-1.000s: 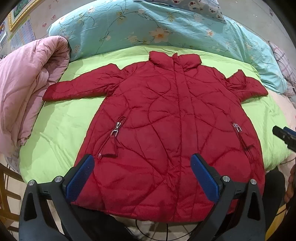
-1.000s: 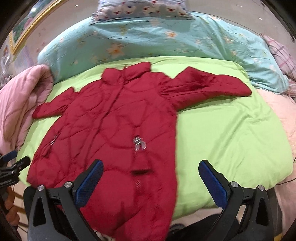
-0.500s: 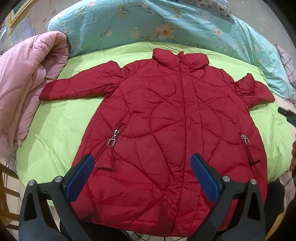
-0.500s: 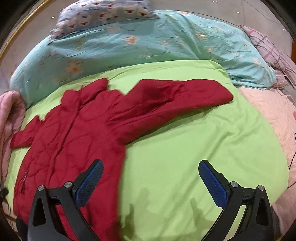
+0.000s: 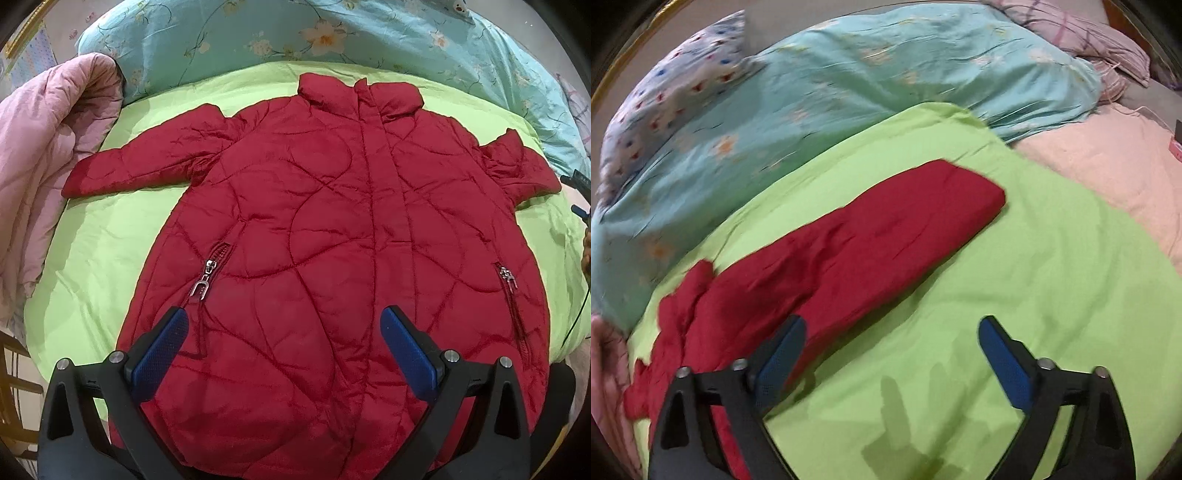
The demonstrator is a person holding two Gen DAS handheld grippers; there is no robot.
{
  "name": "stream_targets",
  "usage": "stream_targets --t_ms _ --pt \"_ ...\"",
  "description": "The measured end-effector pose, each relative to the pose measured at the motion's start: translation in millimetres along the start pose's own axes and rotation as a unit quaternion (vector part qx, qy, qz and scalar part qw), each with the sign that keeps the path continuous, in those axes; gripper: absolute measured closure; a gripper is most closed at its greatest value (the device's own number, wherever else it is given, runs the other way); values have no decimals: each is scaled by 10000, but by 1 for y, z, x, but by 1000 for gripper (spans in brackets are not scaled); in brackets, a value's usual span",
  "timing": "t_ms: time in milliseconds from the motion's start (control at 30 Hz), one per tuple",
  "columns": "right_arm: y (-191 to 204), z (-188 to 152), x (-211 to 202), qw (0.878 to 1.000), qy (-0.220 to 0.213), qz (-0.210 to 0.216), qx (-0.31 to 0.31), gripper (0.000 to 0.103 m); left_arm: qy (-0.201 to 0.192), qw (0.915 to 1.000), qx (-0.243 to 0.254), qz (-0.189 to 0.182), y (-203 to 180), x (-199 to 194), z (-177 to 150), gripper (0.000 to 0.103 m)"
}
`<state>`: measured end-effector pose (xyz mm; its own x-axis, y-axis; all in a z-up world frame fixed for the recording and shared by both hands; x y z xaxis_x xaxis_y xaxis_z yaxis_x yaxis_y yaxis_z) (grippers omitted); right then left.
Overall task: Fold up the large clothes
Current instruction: 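Reach the right gripper to the coat sleeve and close on its cuff, then lift the sleeve with the right gripper and fold it across the coat body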
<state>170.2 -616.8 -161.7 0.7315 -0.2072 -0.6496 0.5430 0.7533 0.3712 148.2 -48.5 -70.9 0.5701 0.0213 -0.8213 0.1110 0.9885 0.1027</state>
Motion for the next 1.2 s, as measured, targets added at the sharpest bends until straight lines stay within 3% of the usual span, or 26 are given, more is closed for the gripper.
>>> stream_targets --t_ms 167,367,500,667,767,933,1200 --pt "-15 17 25 9994 77 20 344 25 106 9999 25 36 -4 15 4 0" --pt "-32 37 57 9972 136 10 735 46 146 9999 12 72 -8 29 15 0" --pt "-55 46 83 9923 250 23 1215 51 98 9999 -13 59 -11 31 24 0" --pt "-63 46 92 9890 94 288 1447 87 102 9999 24 25 -15 36 29 0" --pt "-51 50 78 9910 -161 419 1262 94 144 9999 46 14 -16 40 30 0" --pt "-8 58 33 9916 -638 882 692 95 136 9999 14 -50 -15 41 30 0" --pt "90 40 -24 9827 -694 1702 -227 95 73 9997 -143 -181 -3 36 28 0"
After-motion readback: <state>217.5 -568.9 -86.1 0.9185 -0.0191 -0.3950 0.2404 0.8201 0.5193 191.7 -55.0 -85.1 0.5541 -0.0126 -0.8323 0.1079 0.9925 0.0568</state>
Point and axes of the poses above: each gripper's, at about its wrist camera, not at the fingertips, and x roughly the way its jaws point, y to its left, z to its top, the point moved 1 cm from there along x, roughly the way its jaws point, and after that the axes turned 3 degrees about -y, right-handed, at the moved point
